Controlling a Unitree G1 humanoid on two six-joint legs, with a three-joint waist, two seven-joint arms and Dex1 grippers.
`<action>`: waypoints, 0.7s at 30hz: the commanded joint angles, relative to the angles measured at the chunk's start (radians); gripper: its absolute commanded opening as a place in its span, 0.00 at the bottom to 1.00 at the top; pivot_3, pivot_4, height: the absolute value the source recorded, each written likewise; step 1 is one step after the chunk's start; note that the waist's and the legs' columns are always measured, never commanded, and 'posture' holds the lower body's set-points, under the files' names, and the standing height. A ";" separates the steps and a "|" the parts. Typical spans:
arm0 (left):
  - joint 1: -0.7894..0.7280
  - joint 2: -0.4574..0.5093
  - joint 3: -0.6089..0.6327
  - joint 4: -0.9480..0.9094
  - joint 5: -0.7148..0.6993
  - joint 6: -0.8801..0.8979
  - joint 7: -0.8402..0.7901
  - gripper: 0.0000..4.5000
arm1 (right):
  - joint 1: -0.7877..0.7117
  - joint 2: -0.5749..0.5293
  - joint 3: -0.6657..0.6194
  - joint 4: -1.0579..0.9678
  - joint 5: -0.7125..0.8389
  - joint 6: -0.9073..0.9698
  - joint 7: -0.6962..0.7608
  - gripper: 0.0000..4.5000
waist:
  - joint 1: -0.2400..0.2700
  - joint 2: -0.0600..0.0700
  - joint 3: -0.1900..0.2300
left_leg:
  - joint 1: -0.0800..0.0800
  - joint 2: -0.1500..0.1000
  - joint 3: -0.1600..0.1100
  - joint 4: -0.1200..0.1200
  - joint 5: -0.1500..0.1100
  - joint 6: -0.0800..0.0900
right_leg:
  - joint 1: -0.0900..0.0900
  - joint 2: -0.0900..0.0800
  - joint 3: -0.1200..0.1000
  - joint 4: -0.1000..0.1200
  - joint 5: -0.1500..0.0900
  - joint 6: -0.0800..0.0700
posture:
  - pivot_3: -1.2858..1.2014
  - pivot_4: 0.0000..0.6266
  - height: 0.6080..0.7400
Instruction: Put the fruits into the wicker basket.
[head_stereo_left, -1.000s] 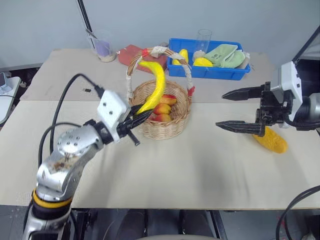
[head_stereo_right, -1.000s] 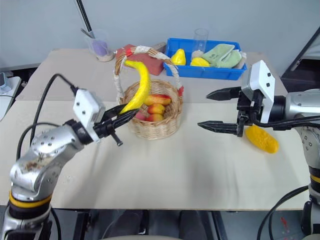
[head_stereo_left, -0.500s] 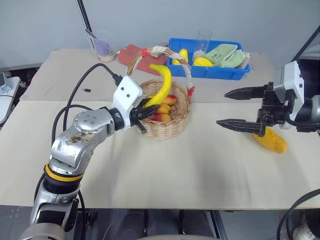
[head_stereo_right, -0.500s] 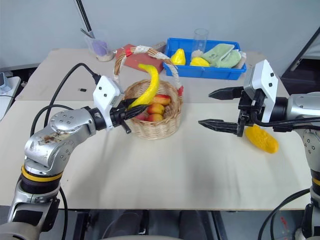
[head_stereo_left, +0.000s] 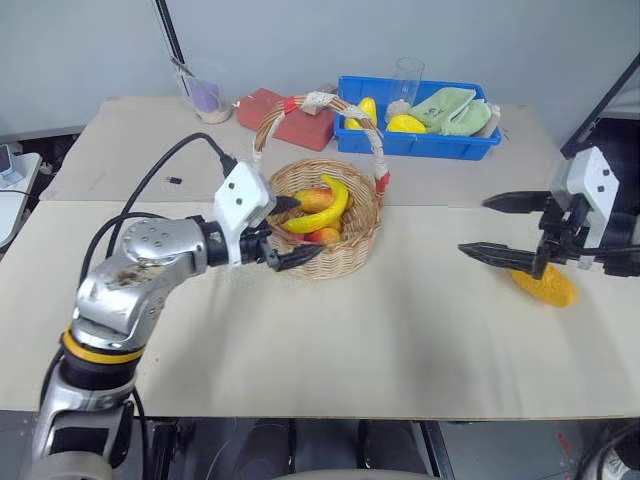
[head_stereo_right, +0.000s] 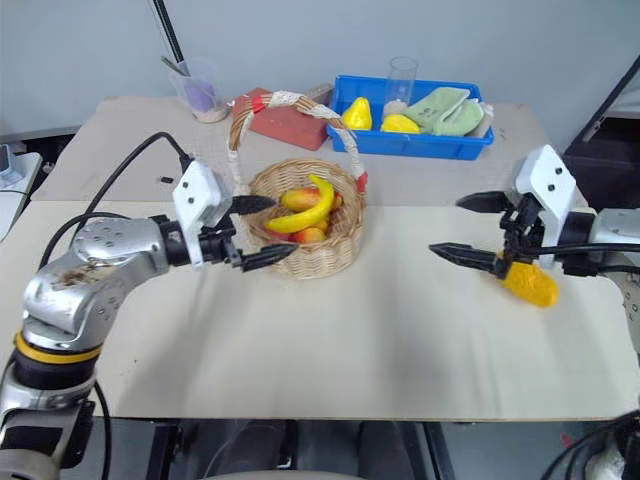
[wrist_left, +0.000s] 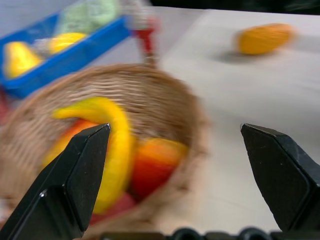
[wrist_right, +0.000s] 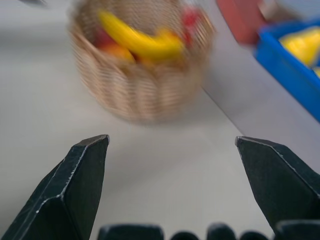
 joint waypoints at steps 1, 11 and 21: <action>0.011 0.045 0.074 -0.081 -0.121 -0.016 -0.123 0.99 | 0.031 -0.051 -0.055 0.102 -0.075 -0.057 -0.004 1.00 | 0.000 0.000 0.000 | 0.000 0.000 0.000 0.000 0.000 0.000 | 0.000 0.000 0.000 0.000 0.000 0.000 | 0.52 0.24 1.00; -0.055 0.047 0.051 -0.117 -0.233 0.002 -0.192 0.99 | 0.027 -0.085 0.090 0.429 -0.303 -0.220 0.005 1.00 | -0.011 0.000 0.000 | 0.002 0.001 0.002 0.000 0.000 0.000 | 0.001 0.002 0.003 0.000 0.000 0.000 | 0.52 0.24 1.00; -0.044 0.033 0.007 -0.109 -0.185 -0.031 -0.171 0.99 | -0.143 0.000 0.239 0.692 -0.419 -0.288 0.037 1.00 | -0.022 0.000 0.000 | 0.002 0.000 0.003 0.000 0.000 0.000 | 0.001 0.002 0.005 0.000 0.000 0.000 | 0.52 0.24 1.00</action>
